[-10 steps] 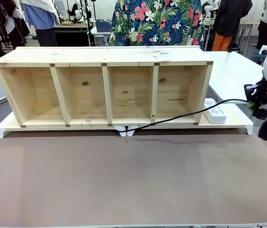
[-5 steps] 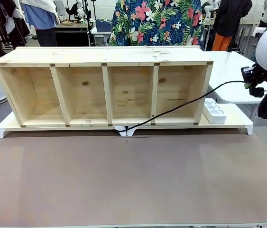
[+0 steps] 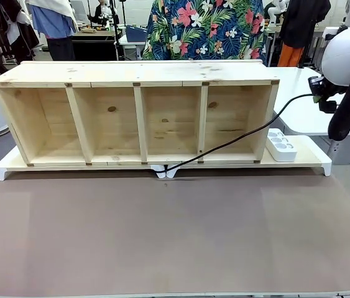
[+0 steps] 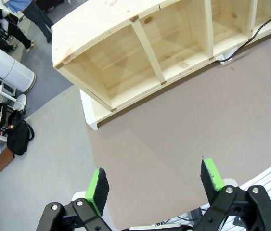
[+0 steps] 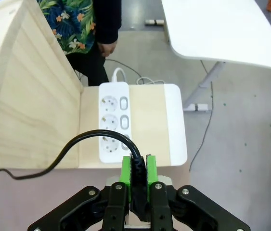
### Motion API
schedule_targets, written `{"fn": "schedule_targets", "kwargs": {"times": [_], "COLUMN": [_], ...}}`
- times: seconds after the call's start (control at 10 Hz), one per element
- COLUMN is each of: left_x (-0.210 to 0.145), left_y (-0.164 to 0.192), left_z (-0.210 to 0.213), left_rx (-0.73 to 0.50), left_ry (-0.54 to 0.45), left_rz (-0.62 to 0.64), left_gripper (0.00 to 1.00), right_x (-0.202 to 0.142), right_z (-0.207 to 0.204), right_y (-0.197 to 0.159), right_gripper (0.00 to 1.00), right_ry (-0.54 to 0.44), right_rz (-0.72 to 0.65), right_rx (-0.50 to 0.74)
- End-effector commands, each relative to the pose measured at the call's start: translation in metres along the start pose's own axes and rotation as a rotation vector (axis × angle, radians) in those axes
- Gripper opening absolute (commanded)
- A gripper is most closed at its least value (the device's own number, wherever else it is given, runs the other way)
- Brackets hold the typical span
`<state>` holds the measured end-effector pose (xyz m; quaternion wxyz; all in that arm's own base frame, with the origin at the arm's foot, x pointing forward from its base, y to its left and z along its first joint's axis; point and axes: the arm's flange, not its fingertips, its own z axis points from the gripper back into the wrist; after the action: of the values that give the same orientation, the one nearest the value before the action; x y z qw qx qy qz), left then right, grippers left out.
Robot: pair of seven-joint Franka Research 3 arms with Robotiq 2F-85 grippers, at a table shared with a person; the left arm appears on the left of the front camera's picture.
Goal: Perform cable management.
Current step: Pull the grasped Power Cable to the location of the Power Strip.
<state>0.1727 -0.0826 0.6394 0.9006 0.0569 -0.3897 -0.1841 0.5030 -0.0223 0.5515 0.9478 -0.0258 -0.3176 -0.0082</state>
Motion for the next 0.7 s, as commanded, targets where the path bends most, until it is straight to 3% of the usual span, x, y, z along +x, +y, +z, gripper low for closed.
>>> {"fn": "schedule_targets", "kwargs": {"times": [0.0,0.6], "left_x": [0.001,0.001], "left_y": [0.001,0.001], "left_z": [-0.001,-0.001], "left_rx": [-0.002,-0.002], "left_ry": [-0.010,-0.010], "left_rz": [-0.003,-0.003], "left_gripper": [1.00,1.00], "right_x": [0.021,0.039], "right_z": [-0.010,-0.039], "right_y": [0.008,0.023], "right_gripper": [0.15,0.15], "right_ry": [-0.046,-0.060], "right_rz": [-0.050,-0.138], "right_rx": [0.006,0.031]}}
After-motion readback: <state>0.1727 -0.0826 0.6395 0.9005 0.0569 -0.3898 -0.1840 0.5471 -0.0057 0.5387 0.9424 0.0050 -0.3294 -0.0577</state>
